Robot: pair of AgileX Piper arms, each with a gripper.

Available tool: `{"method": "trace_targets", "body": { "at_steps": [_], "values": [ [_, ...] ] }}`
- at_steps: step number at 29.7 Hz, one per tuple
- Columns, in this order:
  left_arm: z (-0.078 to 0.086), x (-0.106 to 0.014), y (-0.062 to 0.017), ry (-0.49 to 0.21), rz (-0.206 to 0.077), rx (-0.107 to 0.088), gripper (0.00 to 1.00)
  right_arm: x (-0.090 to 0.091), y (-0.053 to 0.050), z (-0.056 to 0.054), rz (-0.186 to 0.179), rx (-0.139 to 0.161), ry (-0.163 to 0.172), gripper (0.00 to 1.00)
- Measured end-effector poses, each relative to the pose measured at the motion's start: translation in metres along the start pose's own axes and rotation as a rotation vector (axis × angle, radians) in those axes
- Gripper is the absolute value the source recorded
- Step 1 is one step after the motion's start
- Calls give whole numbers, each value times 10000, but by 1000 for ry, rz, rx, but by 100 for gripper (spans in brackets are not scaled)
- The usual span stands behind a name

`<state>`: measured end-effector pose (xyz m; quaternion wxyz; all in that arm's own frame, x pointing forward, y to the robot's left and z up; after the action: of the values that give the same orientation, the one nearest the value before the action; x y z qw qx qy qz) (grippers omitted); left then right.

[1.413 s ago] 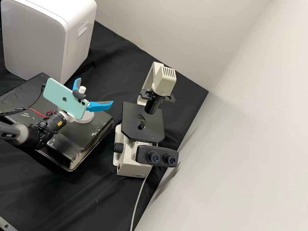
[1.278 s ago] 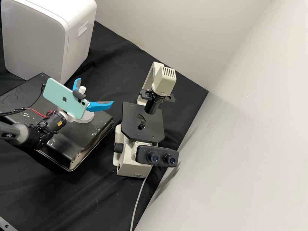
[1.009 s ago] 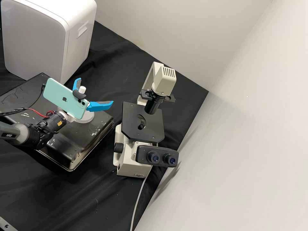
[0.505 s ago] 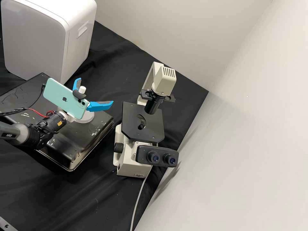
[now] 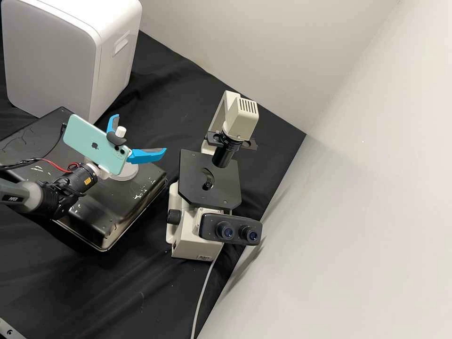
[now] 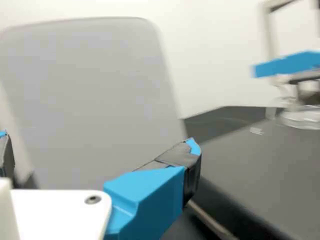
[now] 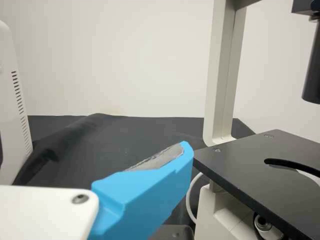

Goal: Place the petri dish on the microscope

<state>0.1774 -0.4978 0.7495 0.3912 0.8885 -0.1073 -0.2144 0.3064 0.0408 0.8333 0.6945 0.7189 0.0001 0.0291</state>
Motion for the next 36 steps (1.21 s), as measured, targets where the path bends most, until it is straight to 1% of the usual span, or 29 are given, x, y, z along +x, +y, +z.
{"method": "trace_targets", "body": {
  "at_steps": [3,5,6,9,11,13,15,19,21,24,29,33,35,36],
  "values": [
    [144,-98,-64,-74,-30,-6,100,0,0,0,0,0,0,100],
    [205,-150,-75,-104,-35,-11,100,0,0,0,0,0,0,100],
    [235,-168,-73,-122,-33,-11,100,0,0,0,0,0,0,100],
    [329,-207,-34,-168,-11,-23,100,0,0,0,0,0,0,100],
    [369,-222,-10,-179,2,-34,100,0,0,0,0,0,0,100],
    [427,-242,11,-197,13,-37,100,0,0,0,0,0,0,100],
    [470,-260,24,-191,21,-35,100,0,0,0,0,0,0,100],
    [550,-298,45,-202,33,-28,100,0,0,0,0,0,0,100],
    [575,-311,49,-204,33,-36,100,0,0,0,0,0,0,100],
    [614,-328,48,-211,32,-33,100,0,-2,2,-2,0,-2,100],
    [650,-347,41,-214,24,-46,100,0,-2,2,-2,0,-2,100],
    [652,-346,38,-216,22,-46,100,0,-2,2,-2,0,-2,100],
    [636,-328,22,-215,13,-61,100,0,-2,2,-2,0,-2,100],
    [629,-320,14,-216,8,-74,100,0,-2,2,-2,0,-2,100]
  ]
}}
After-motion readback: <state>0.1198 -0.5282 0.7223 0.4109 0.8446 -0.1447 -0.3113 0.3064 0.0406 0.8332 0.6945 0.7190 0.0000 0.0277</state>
